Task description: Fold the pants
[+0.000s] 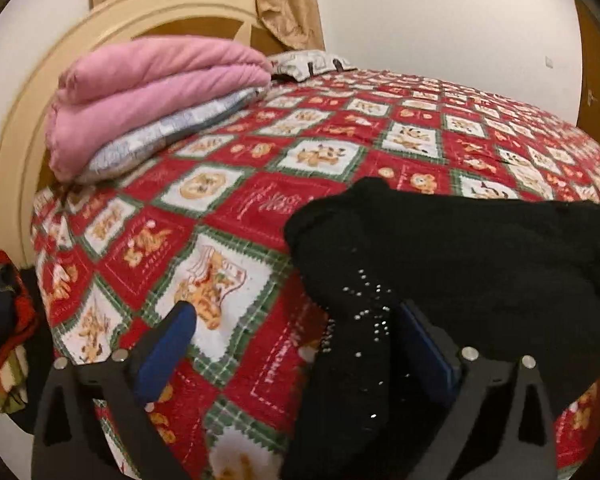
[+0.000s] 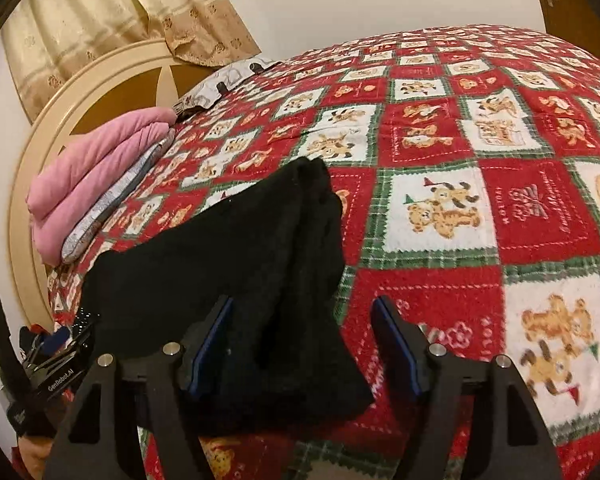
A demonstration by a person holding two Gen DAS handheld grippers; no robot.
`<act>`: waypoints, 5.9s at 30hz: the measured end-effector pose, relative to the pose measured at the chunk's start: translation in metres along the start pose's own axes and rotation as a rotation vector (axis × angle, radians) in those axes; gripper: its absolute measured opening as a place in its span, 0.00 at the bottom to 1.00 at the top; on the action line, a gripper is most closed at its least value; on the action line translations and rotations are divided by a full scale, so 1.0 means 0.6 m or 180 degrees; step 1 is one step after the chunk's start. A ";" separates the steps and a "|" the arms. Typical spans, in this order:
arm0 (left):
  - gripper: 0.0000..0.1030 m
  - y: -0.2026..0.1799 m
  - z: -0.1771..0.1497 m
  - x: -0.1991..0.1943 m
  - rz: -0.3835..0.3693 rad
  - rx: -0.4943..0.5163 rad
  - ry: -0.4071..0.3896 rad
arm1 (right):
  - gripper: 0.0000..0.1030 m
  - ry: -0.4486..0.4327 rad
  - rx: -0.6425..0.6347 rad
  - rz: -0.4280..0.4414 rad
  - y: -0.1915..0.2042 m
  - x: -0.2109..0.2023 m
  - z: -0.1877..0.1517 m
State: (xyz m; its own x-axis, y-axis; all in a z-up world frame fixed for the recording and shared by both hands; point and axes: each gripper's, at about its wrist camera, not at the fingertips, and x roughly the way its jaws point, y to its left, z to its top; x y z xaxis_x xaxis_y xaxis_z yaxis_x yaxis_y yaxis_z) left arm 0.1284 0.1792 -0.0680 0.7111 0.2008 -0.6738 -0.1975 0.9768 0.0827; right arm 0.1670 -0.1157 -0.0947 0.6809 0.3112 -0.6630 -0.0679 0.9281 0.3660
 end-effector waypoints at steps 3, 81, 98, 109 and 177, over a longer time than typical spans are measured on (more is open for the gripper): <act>1.00 0.016 0.003 -0.017 0.0083 -0.0013 -0.0009 | 0.69 -0.0375 0.0145 -0.0263 0.010 -0.051 -0.020; 1.00 -0.053 0.022 -0.004 -0.0663 0.0435 0.0185 | 0.40 -0.0045 -0.0463 -0.0687 0.065 -0.068 -0.110; 1.00 -0.044 0.001 -0.123 -0.0342 0.0495 -0.0188 | 0.66 -0.0450 -0.0249 -0.0246 0.119 -0.173 -0.138; 1.00 -0.047 -0.046 -0.174 -0.0330 0.0468 -0.0184 | 0.69 -0.0432 -0.0129 -0.0282 0.140 -0.213 -0.182; 1.00 -0.011 -0.073 -0.321 -0.0386 0.0322 -0.0750 | 0.77 -0.1333 -0.0164 -0.0434 0.183 -0.381 -0.196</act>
State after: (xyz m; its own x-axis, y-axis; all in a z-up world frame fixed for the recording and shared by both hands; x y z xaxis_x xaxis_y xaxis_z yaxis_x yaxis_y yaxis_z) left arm -0.0370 0.1306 0.0292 0.8650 0.0823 -0.4949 -0.0416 0.9948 0.0927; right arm -0.0819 -0.0610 0.0204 0.9221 0.0854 -0.3774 0.0140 0.9673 0.2533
